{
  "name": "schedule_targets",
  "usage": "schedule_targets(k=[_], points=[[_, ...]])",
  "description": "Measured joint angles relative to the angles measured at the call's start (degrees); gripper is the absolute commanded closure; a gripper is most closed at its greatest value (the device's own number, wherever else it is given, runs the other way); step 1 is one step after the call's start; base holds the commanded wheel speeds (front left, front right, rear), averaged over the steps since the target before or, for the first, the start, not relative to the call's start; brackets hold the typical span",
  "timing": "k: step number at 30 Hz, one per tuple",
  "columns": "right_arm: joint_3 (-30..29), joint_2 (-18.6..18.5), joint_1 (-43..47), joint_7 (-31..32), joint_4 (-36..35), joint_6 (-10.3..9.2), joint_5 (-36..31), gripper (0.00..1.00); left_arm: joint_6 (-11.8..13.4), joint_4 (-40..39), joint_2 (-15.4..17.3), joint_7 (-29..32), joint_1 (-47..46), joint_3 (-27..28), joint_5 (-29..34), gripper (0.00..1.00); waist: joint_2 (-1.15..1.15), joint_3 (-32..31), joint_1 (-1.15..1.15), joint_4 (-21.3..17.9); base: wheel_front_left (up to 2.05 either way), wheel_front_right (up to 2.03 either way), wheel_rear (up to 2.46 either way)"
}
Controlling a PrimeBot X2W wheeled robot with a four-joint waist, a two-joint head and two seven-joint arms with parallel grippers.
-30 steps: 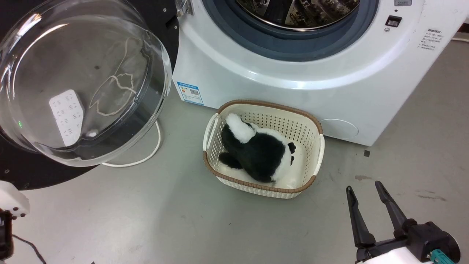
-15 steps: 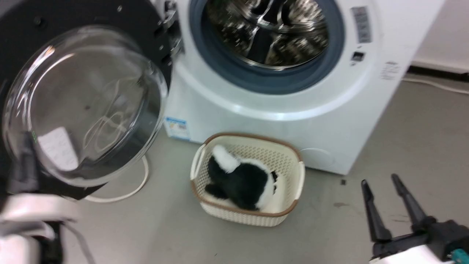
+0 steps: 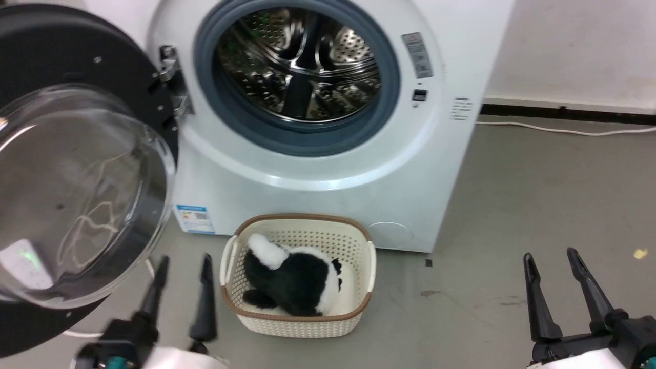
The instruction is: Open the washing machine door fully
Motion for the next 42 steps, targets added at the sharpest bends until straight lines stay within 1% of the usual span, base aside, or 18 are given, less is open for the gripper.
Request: schedule_targets(k=[3,7,17,18,32,42], points=[[0.1,0.0,1.0,0.0,0.1,0.0,0.4,0.0,0.5,0.8,-0.7,-0.1,0.8,-1.6,1.4,0.0,0.0,-0.1,0.0,-1.1,0.0,0.0,0.0],[0.5,0.0,1.8,0.0,0.5,0.0,0.7,0.0,0.5,2.1,-1.3,-0.2,1.8,-3.3,2.6,0.0,0.0,-0.1,0.01,-1.8,0.0,0.0,0.0],[1.0,0.0,1.9,0.0,1.2,0.0,1.5,0.0,1.1,3.6,-1.6,-0.6,1.9,-3.8,3.6,0.0,0.0,-0.1,0.01,-2.2,0.0,0.0,0.0],[1.0,0.0,1.9,0.0,1.2,0.0,1.5,1.0,1.1,3.6,-1.6,-0.6,1.9,-3.8,3.6,1.0,0.0,-0.1,0.01,-2.2,0.0,0.0,0.0],[1.1,0.0,1.8,1.1,1.3,0.0,1.4,1.0,0.9,3.6,-1.7,0.4,1.8,-3.1,4.1,1.0,0.0,0.0,0.01,-2.4,0.0,0.0,0.0],[1.3,0.0,1.7,2.1,1.4,0.0,0.8,1.0,0.1,3.6,-2.4,1.5,1.7,-2.4,5.4,1.0,0.0,0.1,0.01,-2.6,0.0,0.0,0.0]])
